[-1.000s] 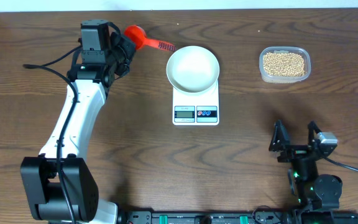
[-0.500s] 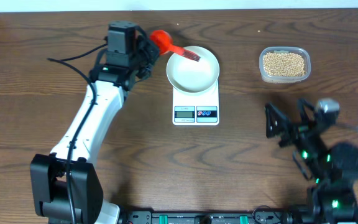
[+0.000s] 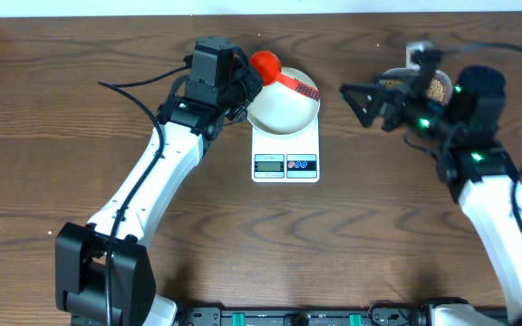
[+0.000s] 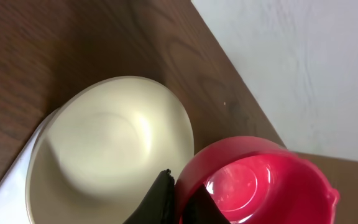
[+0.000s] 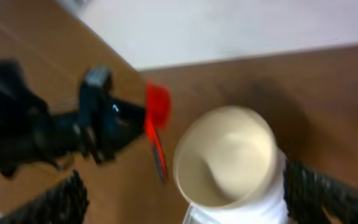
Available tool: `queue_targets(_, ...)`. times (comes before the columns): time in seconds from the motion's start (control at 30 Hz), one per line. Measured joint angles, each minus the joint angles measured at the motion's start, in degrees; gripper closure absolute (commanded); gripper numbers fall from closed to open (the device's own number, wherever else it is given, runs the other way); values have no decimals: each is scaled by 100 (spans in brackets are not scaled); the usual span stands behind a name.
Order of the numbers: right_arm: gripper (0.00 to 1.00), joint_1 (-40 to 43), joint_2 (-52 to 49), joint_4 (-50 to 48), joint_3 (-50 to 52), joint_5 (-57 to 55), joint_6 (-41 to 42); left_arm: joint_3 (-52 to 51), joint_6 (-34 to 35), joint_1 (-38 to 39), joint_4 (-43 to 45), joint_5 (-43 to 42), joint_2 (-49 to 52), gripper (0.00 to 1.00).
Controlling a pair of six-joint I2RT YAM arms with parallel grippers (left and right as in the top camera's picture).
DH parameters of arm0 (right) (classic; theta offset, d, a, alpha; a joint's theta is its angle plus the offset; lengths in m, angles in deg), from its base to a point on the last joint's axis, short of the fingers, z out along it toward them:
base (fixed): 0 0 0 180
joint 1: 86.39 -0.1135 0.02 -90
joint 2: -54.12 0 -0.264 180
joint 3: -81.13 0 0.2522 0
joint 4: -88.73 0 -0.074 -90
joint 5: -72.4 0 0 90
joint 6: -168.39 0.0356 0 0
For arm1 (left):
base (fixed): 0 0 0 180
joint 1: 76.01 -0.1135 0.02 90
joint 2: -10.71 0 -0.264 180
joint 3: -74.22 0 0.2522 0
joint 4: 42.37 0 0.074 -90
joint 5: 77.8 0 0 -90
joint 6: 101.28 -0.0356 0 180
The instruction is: Scoop item into bowl and weigh 50g on scale
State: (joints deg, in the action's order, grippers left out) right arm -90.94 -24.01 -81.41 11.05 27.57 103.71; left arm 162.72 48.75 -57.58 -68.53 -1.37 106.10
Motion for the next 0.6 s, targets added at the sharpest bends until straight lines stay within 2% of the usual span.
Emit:
queue_targets(0.03,1,-24,-129,-201,-15,66,146,0,26,0,17,20,0,93)
queue_targets(0.17,25,-153,-678,-1287,-44,247,973,0,153,0,79,55,-2,93)
queue_targets(0.3,41,-435,-1152,-1738,-57,275,1375,0,306,0,85,63,-2,93)
queue_targets(0.5,58,-848,-1499,-1825,-57,118,1491,-2,409,0,68,66,-2,93)
queue_targets(0.6,60,-953,-1502,-1895,-57,24,1469,0,435,0,63,66,-2,93)
